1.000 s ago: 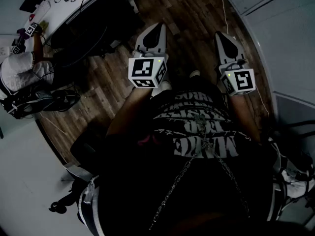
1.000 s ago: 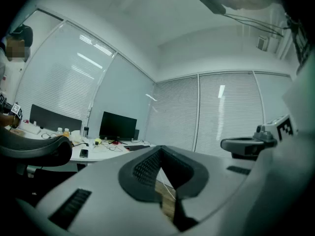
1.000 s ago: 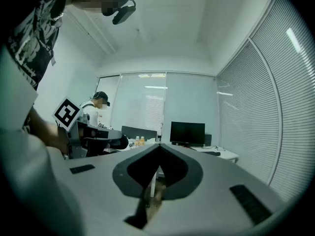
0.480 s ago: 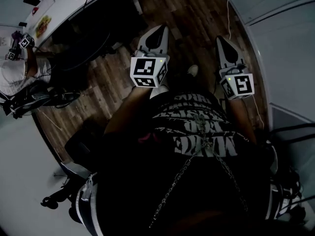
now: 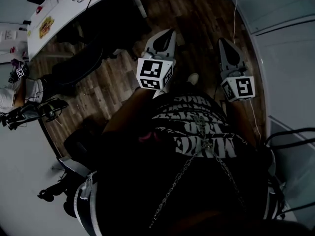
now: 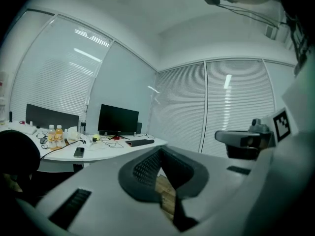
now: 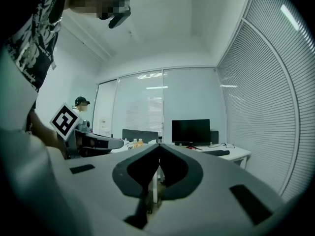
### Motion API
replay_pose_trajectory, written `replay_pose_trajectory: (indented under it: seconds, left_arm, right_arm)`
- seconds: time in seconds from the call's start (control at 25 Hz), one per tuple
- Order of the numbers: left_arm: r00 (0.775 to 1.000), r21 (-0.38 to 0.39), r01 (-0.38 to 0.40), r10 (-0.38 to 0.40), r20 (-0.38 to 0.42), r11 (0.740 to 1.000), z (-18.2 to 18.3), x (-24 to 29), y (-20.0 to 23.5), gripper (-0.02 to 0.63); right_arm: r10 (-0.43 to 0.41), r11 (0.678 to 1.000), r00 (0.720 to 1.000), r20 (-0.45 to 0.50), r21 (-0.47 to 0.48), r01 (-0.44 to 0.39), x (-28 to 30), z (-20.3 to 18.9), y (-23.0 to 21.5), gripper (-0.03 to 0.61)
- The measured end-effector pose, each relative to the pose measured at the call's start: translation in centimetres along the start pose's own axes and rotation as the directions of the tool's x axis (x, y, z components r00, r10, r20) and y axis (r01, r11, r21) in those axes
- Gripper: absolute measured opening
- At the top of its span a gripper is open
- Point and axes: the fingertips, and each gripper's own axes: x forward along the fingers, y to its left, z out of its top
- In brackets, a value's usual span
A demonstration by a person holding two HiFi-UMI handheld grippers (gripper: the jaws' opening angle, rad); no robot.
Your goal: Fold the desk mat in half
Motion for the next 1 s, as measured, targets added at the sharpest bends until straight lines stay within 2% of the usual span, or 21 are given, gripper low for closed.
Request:
replay_pose_trajectory:
  seconds: [0.32, 0.48, 0.8, 1.0]
  left_arm:
    - [0.999, -0.023, -0.036, 0.036, 0.002, 0.999, 1.4, 6.2, -0.1, 0.006]
    - [0.998, -0.026, -0.068, 0.068, 0.006, 0.997, 1.7, 8.9, -0.5, 0.006]
    - [0.994, -0.010, -0.103, 0.103, 0.031, 0.995, 3.0, 14.4, -3.6, 0.006]
    - [0.993, 0.000, -0.114, 0.114, 0.028, 0.994, 3.1, 14.8, -4.2, 0.006]
  right_arm:
    - [0.028, 1.000, 0.999, -0.030, 0.009, -0.028, 2.6, 0.3, -5.6, 0.000]
    - [0.035, 0.999, 0.999, -0.031, -0.015, -0.036, 2.8, 0.2, -9.0, 0.000]
    - [0.074, 0.997, 0.997, 0.001, -0.032, -0.074, 2.9, 1.3, -15.5, 0.000]
    - [0.093, 0.996, 0.996, 0.009, -0.019, -0.092, 3.2, 1.5, -16.0, 0.000]
